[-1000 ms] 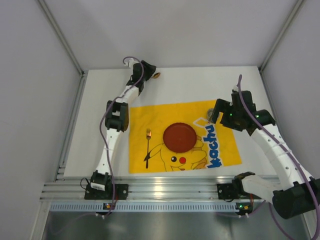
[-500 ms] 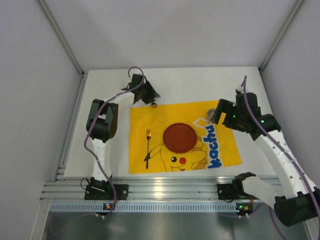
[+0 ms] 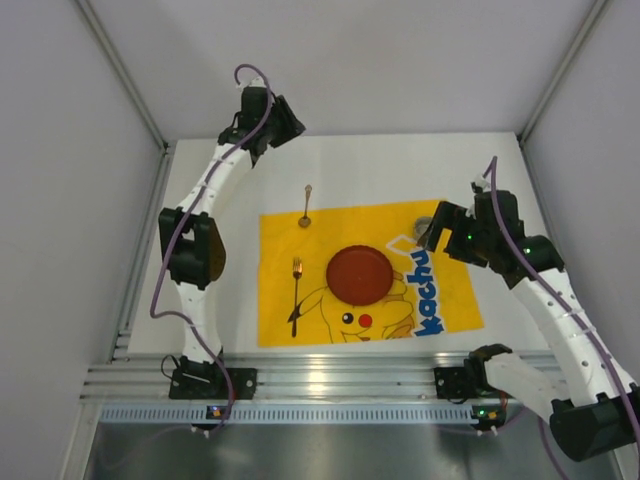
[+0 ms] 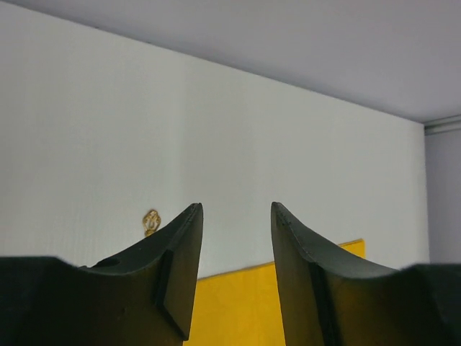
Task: Set the dinner table for one person
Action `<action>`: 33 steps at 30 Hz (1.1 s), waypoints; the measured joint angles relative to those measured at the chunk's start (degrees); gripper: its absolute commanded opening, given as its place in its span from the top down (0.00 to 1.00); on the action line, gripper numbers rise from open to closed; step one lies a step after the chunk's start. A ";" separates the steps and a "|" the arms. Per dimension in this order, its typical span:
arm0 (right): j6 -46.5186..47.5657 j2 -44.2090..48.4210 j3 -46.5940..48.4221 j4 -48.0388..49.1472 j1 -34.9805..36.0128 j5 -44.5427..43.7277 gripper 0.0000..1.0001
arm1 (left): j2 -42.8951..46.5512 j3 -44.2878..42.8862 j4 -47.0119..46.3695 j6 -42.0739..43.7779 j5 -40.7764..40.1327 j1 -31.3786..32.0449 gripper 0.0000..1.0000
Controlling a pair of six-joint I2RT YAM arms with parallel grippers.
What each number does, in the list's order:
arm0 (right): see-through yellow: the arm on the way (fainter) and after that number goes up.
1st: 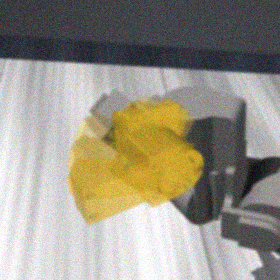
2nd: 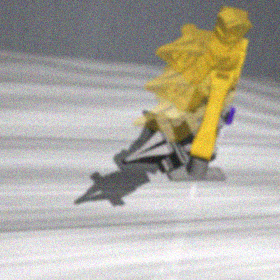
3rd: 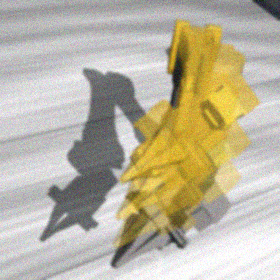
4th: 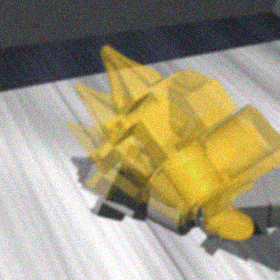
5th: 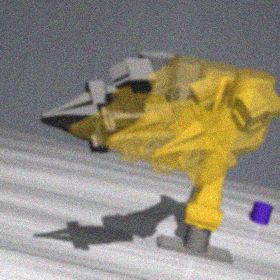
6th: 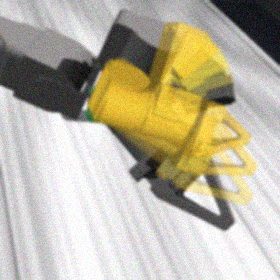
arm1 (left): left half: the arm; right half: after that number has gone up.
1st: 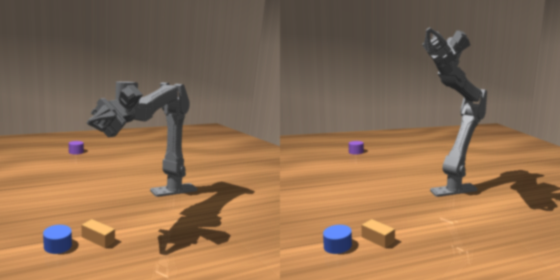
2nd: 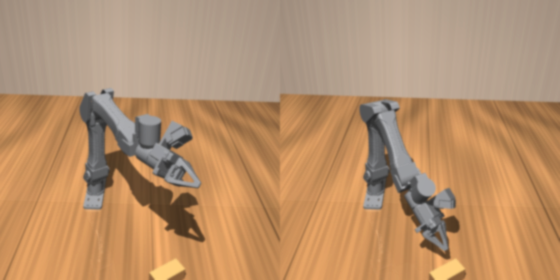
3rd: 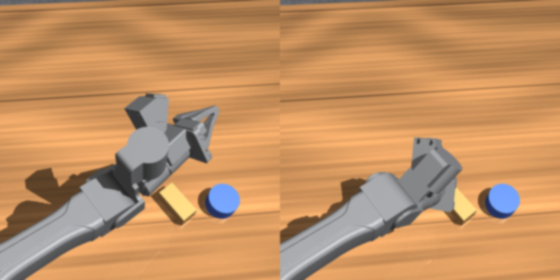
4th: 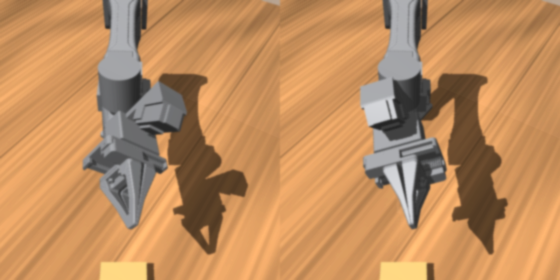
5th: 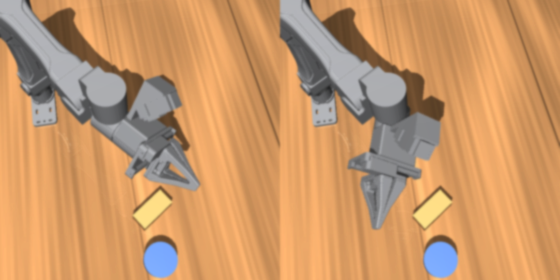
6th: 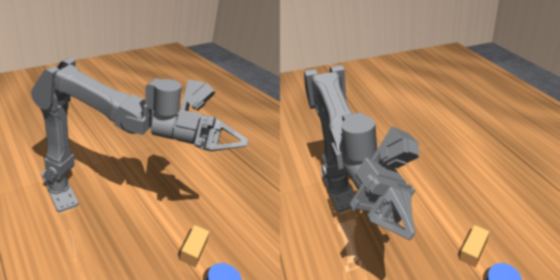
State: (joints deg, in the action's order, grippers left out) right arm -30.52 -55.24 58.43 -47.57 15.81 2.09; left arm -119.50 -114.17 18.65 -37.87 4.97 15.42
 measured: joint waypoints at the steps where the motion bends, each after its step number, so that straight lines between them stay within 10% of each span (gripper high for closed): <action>1: -0.04 0.31 -0.04 0.07 0.00 0.02 0.00 | -0.55 -0.83 1.66 0.92 -0.46 -0.17 0.52; 13: -0.24 3.69 -1.18 0.20 -0.22 0.02 0.00 | -9.53 -1.49 22.69 13.44 -7.65 5.90 0.59; 33: -0.59 4.50 -2.23 -0.02 -0.24 0.15 0.00 | -14.51 -0.02 24.81 15.96 -13.79 9.03 0.62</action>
State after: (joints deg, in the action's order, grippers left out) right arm -31.11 -50.74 56.21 -47.59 15.57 2.24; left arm -134.02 -114.19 43.46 -21.91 -8.82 24.45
